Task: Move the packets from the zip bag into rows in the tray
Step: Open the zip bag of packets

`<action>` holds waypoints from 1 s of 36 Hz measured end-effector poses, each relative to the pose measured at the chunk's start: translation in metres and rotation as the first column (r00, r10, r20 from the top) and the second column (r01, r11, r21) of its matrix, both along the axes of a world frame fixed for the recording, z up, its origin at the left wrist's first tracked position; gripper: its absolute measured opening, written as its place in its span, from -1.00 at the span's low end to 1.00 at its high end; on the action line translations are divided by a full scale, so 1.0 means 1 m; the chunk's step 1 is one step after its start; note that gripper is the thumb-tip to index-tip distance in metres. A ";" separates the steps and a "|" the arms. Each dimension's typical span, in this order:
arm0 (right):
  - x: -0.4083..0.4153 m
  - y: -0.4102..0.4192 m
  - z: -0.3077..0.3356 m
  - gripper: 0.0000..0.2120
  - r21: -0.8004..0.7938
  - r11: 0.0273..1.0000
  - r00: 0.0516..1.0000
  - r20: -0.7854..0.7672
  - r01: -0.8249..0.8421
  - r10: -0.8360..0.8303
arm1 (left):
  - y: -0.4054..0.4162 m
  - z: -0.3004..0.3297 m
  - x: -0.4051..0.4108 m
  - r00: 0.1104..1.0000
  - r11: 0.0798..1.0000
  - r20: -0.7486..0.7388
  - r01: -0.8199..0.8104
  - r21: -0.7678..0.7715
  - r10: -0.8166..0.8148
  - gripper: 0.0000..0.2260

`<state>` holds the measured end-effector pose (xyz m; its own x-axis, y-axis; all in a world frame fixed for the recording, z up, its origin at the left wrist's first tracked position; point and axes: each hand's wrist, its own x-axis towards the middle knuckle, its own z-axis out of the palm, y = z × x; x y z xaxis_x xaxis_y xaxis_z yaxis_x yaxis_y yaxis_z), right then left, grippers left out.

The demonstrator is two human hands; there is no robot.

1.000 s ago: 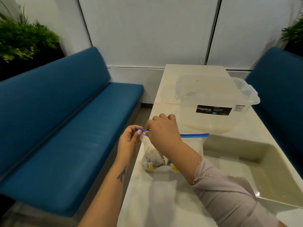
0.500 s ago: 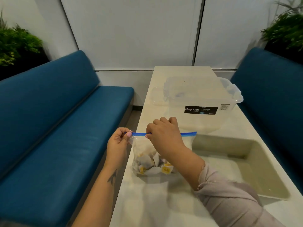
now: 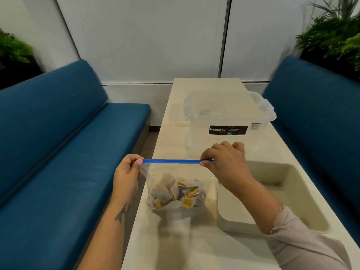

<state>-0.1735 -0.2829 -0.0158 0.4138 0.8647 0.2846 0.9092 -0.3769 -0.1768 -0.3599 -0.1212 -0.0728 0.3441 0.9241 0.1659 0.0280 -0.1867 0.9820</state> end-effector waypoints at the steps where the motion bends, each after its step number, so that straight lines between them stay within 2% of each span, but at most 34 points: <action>1: 0.003 -0.002 -0.001 -0.81 0.007 1.000 1.000 0.001 0.012 -0.012 | 0.000 0.000 0.000 1.000 1.000 -0.005 -0.004 -0.001 0.004 -0.81; 6: 0.015 -0.010 -0.003 -0.85 0.053 0.997 0.998 -0.003 0.062 -0.062 | 0.001 -0.001 -0.002 1.000 1.000 -0.017 -0.009 0.014 0.009 -0.80; 9: 0.019 -0.014 -0.004 -0.83 0.029 0.997 0.997 -0.005 0.073 -0.072 | 0.000 -0.001 -0.001 0.999 1.000 -0.033 -0.017 0.020 0.017 -0.81; 13: 0.019 -0.011 -0.006 -0.84 0.045 0.997 0.996 -0.060 0.063 -0.060 | -0.001 0.001 -0.001 0.999 1.000 -0.046 -0.019 0.013 0.020 -0.81; 18: 0.021 -0.005 -0.004 -0.86 0.039 0.998 0.978 -0.206 0.047 -0.038 | 0.012 0.017 -0.009 0.965 0.993 -0.235 0.118 -0.017 -0.118 -0.87; 20: 0.022 -0.005 -0.005 -0.89 0.055 0.997 0.967 -0.251 0.053 -0.038 | 0.020 0.032 -0.013 0.941 0.980 -0.285 0.196 0.030 -0.180 -0.91; 24: 0.023 -0.006 -0.005 -0.90 0.063 0.997 0.956 -0.291 0.052 -0.032 | 0.023 0.073 0.006 0.905 0.935 -0.403 0.252 0.248 -0.137 -0.87; 26: 0.023 -0.005 -0.005 -0.90 0.065 0.997 0.953 -0.302 0.044 -0.022 | 0.020 0.088 0.027 0.838 0.865 -0.520 0.377 0.332 -0.166 -0.87; 27: 0.022 -0.005 -0.005 -0.91 0.070 0.997 0.951 -0.309 0.042 -0.018 | 0.017 0.093 0.038 0.775 0.822 -0.597 0.469 0.323 -0.208 -0.88; 29: 0.022 -0.003 -0.005 -0.91 0.080 0.996 0.948 -0.319 0.043 -0.015 | 0.011 0.097 0.057 0.586 0.736 -0.755 0.643 0.213 -0.294 -0.86; 31: 0.023 -0.002 -0.005 -0.91 0.088 0.995 0.946 -0.323 0.042 -0.012 | 0.006 0.096 0.072 0.373 0.655 -0.879 0.749 0.096 -0.298 -0.76; 32: 0.023 -0.002 -0.005 -0.91 0.094 0.995 0.946 -0.324 0.039 -0.006 | 0.004 0.096 0.078 0.296 0.632 -0.914 0.773 0.059 -0.277 -0.72; 34: 0.025 0.000 -0.005 -0.92 0.107 0.994 0.945 -0.328 0.029 0.008 | 0.002 0.094 0.084 0.218 0.603 -0.953 0.797 0.048 -0.212 -0.70; 36: 0.026 0.004 -0.005 -0.92 0.113 0.993 0.945 -0.327 0.021 0.017 | 0.002 0.093 0.084 0.210 0.605 -0.964 0.793 0.071 -0.163 -0.74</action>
<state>-0.1471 -0.2787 -0.0204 0.5021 0.8337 0.2297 0.7934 -0.3384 -0.5061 -0.2756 -0.1196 0.0207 0.9003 0.3733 -0.2238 0.4188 -0.8831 0.2118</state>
